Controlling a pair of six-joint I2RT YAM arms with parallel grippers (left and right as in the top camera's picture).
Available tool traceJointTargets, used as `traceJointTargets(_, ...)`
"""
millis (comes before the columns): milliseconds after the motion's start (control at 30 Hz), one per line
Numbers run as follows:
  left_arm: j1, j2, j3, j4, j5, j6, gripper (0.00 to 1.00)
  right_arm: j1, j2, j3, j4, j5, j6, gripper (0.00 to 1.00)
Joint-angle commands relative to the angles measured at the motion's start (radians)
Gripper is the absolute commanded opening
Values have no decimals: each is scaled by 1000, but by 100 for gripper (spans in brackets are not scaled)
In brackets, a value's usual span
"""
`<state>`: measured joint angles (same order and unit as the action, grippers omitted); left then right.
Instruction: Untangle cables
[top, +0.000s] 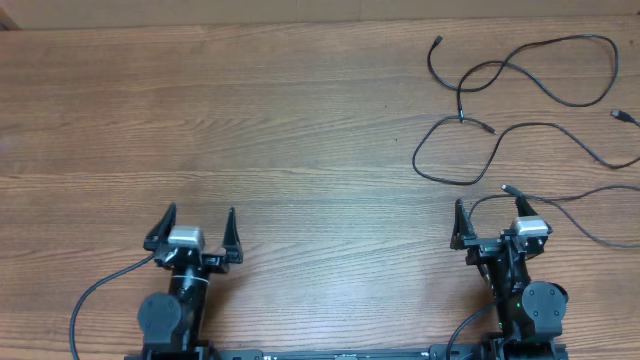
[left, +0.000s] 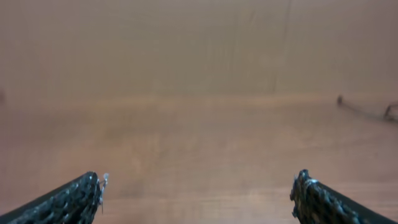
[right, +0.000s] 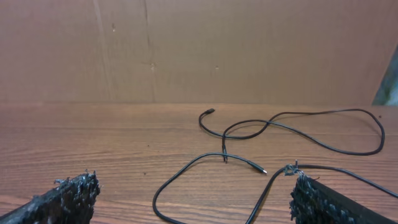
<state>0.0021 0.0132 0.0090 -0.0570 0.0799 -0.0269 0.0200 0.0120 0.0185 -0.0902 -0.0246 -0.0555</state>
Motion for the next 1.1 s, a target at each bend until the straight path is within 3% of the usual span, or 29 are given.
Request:
traceJointTargets(0, 6, -11, -5, -19, -48, -13, 100, -3, -9, -10, 6, 8, 6, 100)
traceJointTargets(200, 6, -11, -5, -22, -58, 77, 100, -3, -9, -10, 6, 8, 6, 100)
traceJointTargets(400, 6, -11, -5, -24, -62, 84, 99, -3, -9, -10, 6, 8, 6, 100)
traceJointTargets(700, 6, -11, -5, -19, -140, -48, 100, -3, -9, -10, 6, 8, 6, 100)
traceJointTargets(1067, 6, -11, -5, -21, -118, -48, 99, -3, -9, -10, 6, 8, 6, 100)
